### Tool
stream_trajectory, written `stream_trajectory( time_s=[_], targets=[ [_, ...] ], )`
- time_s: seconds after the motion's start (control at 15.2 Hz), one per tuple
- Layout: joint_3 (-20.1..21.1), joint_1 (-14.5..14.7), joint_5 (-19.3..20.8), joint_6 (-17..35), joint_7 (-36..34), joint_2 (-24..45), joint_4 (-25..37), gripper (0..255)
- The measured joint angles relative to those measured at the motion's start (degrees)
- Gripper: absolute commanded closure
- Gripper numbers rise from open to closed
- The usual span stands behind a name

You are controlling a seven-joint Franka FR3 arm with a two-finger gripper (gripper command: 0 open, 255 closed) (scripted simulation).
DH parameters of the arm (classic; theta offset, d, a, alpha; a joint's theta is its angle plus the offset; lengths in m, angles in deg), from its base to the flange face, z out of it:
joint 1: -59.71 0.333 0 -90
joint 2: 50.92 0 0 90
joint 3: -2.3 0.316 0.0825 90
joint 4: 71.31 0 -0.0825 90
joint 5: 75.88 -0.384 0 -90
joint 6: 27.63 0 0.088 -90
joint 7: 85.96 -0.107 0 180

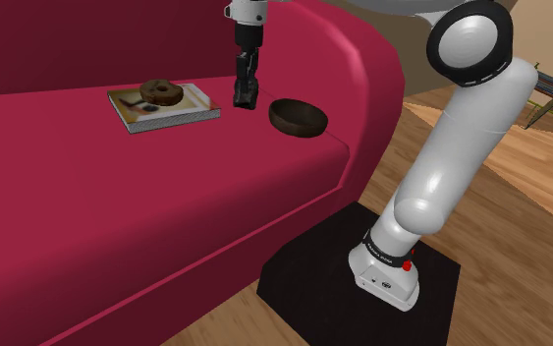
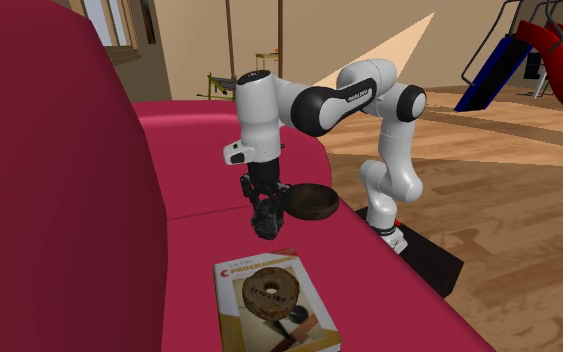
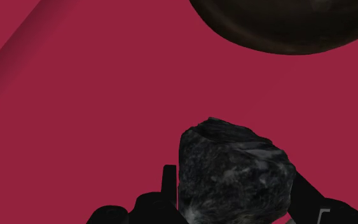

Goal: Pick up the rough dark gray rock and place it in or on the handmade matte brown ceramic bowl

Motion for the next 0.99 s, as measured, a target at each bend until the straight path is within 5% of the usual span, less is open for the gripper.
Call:
stream_trajectory(
  time_s=[0.4, 0.99],
  targets=[
    [0.00, -0.01, 0.00, -0.36, 0.01, 0.04, 0.36, 255],
    [-0.01, -0.01, 0.10, -7.48, 0.00, 1.57, 9.00, 255]
  ],
)
